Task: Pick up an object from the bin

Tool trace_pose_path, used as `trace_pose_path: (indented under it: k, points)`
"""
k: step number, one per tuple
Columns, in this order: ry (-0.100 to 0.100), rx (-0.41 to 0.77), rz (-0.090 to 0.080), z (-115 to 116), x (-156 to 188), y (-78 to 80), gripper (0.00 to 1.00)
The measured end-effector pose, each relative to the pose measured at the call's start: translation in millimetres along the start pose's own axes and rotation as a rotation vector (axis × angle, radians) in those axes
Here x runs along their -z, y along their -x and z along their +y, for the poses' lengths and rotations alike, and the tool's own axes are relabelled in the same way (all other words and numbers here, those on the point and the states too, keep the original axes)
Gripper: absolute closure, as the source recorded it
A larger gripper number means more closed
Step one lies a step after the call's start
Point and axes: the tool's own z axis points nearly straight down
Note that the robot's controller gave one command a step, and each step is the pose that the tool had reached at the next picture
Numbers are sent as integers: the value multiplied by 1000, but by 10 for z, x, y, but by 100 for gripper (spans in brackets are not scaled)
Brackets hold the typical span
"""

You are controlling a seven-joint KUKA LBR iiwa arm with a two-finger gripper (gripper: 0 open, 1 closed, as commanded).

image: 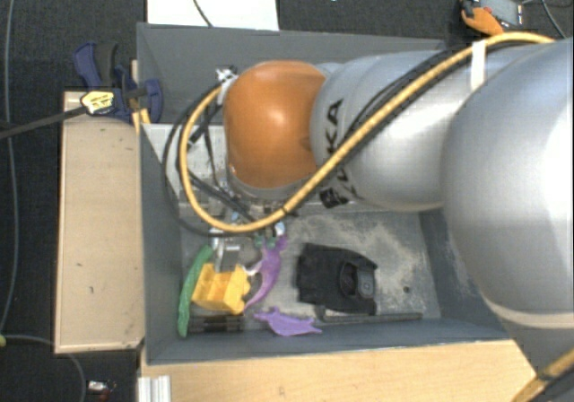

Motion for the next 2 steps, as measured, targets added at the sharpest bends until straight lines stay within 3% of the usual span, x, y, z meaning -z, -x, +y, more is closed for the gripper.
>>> trace_pose_path:
  k: [1, 2]
  points:
    - [2, -7, -7, -15, 49, 19, 0]
    - [1, 144, -7, 138, -949, -606, 0]
